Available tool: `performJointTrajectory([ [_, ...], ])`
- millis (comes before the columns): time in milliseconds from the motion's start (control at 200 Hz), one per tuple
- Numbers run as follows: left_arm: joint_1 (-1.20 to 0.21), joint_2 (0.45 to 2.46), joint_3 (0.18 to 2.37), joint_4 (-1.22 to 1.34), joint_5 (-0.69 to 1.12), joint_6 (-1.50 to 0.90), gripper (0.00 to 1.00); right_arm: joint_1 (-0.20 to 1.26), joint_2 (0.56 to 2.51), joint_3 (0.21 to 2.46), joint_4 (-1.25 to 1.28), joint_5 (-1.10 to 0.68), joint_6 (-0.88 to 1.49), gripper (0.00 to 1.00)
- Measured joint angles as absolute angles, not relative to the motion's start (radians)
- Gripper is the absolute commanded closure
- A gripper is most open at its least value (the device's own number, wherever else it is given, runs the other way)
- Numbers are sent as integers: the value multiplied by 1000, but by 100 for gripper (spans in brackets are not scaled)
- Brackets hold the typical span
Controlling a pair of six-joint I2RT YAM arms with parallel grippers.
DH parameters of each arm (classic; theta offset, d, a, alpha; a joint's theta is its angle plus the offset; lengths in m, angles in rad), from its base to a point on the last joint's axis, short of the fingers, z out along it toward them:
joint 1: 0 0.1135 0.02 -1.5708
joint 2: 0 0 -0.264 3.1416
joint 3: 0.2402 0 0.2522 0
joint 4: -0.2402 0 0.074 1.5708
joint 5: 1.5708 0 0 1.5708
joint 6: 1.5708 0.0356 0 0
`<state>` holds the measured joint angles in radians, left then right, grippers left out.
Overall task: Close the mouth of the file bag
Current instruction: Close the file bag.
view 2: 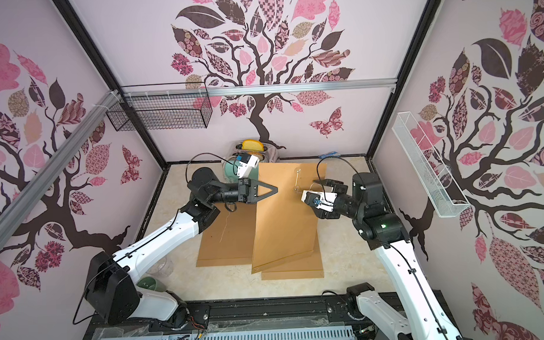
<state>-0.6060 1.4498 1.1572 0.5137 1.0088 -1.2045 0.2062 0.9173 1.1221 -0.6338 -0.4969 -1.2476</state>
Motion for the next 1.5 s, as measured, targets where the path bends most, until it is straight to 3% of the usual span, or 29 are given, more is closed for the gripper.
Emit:
performJointTrajectory([
  [230,-609,1450,1157,515,1021,-1204,100,207,937,1098,-594,-549,-1268,44],
  [355,-609,1450,1157,522,1026,-1204,100,207,943,1098,-598,-570,-1253,80],
  [405,-609,1450,1158,522,1026,-1202,100,207,942,1097,-596,-580,-1242,86],
  [625,-609,1450,1159,522,1026,-1200,100,207,878,1031,-546,-587,-1126,75],
  [740,-609,1450,1164,522,1026,-1201,100,207,868,1011,-535,-586,-1054,82],
  [1090,-610,1450,1179,506,1025,-1180,100,206,768,1056,-715,-690,-798,71],
  [1225,-610,1450,1211,420,1022,-1098,100,207,702,1045,-746,-724,-726,71],
  [1425,-609,1452,1251,353,1022,-989,100,207,717,1034,-743,-692,-700,55],
  [1495,-609,1454,1251,353,1023,-971,100,207,723,1015,-734,-667,-696,41],
])
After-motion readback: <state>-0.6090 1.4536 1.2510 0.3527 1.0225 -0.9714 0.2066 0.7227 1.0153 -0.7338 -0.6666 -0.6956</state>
